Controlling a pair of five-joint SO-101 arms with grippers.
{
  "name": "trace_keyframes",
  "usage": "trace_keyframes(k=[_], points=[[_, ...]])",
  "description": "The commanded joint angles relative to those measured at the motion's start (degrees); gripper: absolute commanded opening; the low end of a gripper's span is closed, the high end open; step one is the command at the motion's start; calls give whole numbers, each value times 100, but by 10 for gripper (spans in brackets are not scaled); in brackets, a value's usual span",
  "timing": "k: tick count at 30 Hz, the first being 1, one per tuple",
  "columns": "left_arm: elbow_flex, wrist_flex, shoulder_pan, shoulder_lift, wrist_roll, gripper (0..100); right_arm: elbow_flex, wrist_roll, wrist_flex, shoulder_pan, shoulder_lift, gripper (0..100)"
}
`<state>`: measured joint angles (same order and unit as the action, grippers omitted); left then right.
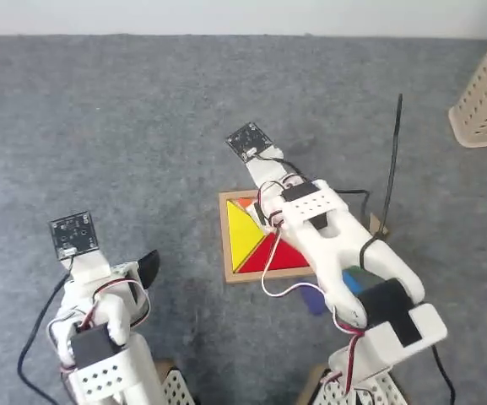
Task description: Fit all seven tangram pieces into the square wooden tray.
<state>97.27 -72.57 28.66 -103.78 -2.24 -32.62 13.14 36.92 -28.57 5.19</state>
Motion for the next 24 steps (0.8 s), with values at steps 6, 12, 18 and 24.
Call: trace_keyframes(k=[6,12,18,24], points=[[-75,9,-9,-70,9,354,466,114,-189,-338,321,9],[-75,9,-9,-70,9,354,519,114,-154,-426,347,9],[-75,9,-9,-70,9,354,484,70,-136,-426,136,9],[-75,9,-9,-70,9,354,273,44,136,-426,-541,11]])
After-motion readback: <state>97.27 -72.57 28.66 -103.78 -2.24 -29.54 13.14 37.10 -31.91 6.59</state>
